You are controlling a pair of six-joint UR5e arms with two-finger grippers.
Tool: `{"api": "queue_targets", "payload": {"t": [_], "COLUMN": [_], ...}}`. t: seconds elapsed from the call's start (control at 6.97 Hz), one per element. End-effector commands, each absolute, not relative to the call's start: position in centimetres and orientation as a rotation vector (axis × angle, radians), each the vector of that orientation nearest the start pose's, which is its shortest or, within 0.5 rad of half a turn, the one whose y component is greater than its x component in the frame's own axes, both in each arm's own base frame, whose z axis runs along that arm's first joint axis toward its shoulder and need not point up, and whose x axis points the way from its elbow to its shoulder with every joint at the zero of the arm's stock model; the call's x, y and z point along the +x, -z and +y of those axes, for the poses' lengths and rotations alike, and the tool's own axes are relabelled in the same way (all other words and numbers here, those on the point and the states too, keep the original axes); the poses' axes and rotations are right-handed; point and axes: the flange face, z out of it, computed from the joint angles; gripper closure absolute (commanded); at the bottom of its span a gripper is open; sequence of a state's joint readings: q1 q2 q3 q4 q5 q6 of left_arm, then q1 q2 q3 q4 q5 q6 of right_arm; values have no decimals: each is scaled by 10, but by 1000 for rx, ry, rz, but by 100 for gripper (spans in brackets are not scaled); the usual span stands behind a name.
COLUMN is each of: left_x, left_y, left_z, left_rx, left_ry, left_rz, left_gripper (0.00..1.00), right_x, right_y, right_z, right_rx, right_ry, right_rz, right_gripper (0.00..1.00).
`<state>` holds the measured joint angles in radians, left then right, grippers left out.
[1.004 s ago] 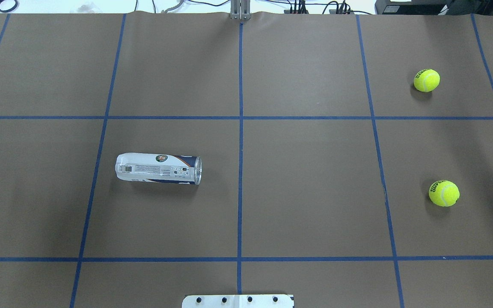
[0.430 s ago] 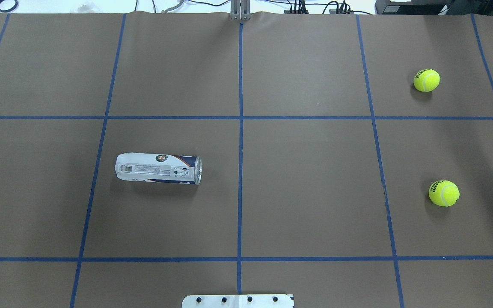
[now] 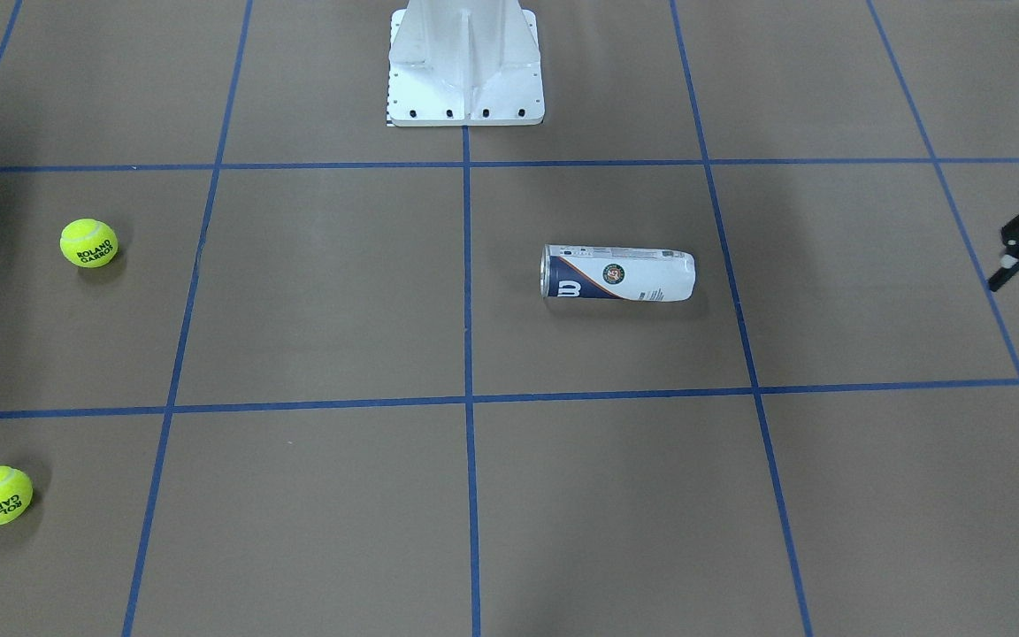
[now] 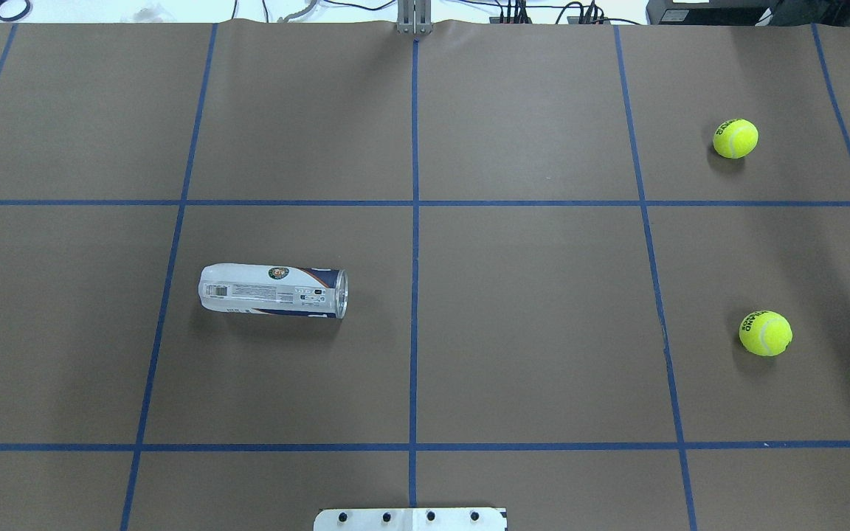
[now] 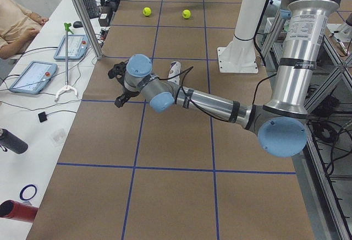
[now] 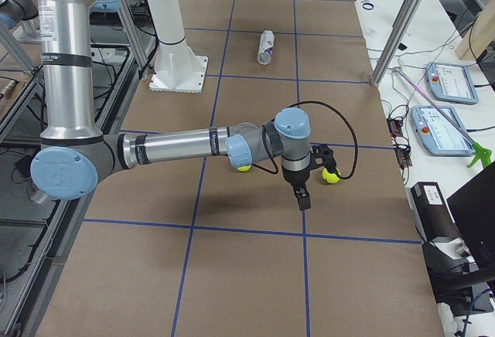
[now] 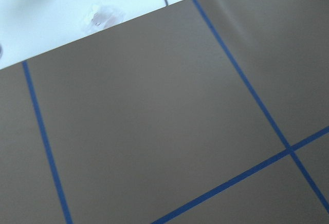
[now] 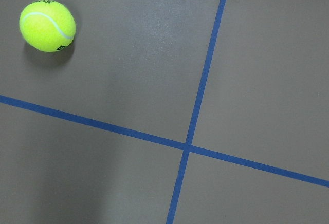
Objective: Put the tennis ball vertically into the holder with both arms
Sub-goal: 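Move the left gripper down toward the clear tube lying on the table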
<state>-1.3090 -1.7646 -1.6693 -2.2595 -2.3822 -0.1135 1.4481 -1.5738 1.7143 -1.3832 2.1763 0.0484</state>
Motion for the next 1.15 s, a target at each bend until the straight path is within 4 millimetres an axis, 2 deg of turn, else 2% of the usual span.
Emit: {"api": "queue_targets", "payload": {"t": [0.0,0.29,0.43,0.57,0.72,0.86,1.0], "left_x": [189,242,295,335,353,361,371], "left_y": [-324,-272,-270,-245,-221,-213,-216], "left_z": [-568,-561,-535,-522,-514,-510,-511], "left_rx": [920,951,918,883,872,866,847], "left_ry": [-729,-813,-910,-979,-1059,-1143,-1194], "left_rz": [1013,1072,1116,1136,1115,1072,1026], "left_gripper": [2,1,1,1,1,1,1], "right_x": [14,14,14,14,14,14,14], "right_y": [-578,-580,-580,-580,-579,-580,-580], "right_z": [-513,-511,-511,-511,-511,-511,-511], "right_rx": [266,262,262,260,262,260,260], "right_ry": [170,168,166,166,166,164,164], "right_rz": [-626,-626,-626,-626,-626,-625,-626], "right_gripper": [0,0,0,0,0,0,0]}}
